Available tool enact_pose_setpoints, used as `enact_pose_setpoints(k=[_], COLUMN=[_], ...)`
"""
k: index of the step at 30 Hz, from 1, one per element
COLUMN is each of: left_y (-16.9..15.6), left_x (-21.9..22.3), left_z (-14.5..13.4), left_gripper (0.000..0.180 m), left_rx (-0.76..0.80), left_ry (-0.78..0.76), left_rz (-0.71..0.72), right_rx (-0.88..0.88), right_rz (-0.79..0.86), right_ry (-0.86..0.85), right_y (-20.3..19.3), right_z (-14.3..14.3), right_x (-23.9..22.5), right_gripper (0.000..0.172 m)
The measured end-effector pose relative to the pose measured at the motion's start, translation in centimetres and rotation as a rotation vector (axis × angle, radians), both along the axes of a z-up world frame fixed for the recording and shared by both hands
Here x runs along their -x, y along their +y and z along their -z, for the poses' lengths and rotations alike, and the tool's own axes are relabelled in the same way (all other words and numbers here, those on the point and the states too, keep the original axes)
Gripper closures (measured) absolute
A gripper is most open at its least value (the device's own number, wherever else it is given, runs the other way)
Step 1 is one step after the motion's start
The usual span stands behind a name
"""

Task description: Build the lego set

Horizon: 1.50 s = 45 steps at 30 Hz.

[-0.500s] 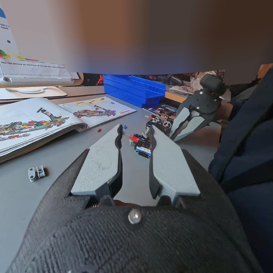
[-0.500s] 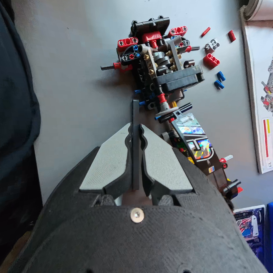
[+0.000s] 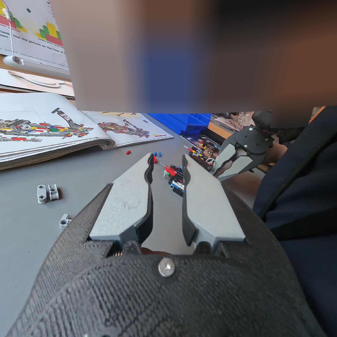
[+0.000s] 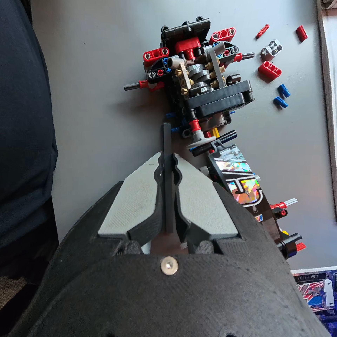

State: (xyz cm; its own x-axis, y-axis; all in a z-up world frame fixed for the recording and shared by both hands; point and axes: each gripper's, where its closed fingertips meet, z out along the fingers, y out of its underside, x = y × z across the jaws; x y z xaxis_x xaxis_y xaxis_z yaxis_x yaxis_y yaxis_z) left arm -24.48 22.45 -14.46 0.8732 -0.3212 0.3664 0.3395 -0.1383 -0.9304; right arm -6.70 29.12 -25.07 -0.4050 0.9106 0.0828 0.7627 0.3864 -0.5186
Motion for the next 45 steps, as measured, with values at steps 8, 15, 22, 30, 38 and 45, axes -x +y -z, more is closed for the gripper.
enact_pose_setpoints(k=[8,15,22,30,38,45], left_y=[0.0,0.3,0.6,1.2,2.4,3.9], left_x=[0.5,-0.1,-0.6,-1.2,-4.3,-8.8], left_z=[0.0,0.5,0.7,1.6,3.2,3.0], left_gripper=[0.156,0.154,0.154,0.153,0.137,0.121], left_rx=[-0.001,0.036,0.052,0.121,0.263,0.361], left_ry=[-0.024,-0.023,0.003,-0.025,0.137,0.415], left_rz=[-0.019,0.027,0.047,0.105,0.176,0.308], right_rx=[0.010,0.025,-0.013,-0.154,-0.399,-0.594], right_rz=[0.019,0.052,0.113,0.075,-0.062,-0.125], right_ry=[0.029,0.089,0.248,0.338,0.391,0.479], right_y=[-0.1,-0.2,-0.2,-0.3,-0.6,0.1], right_z=[0.0,0.0,-0.2,-0.4,-0.8,-2.0], right_x=[0.2,0.4,0.4,0.0,-0.6,-0.3], right_gripper=[0.166,0.166,0.166,0.166,0.167,0.167])
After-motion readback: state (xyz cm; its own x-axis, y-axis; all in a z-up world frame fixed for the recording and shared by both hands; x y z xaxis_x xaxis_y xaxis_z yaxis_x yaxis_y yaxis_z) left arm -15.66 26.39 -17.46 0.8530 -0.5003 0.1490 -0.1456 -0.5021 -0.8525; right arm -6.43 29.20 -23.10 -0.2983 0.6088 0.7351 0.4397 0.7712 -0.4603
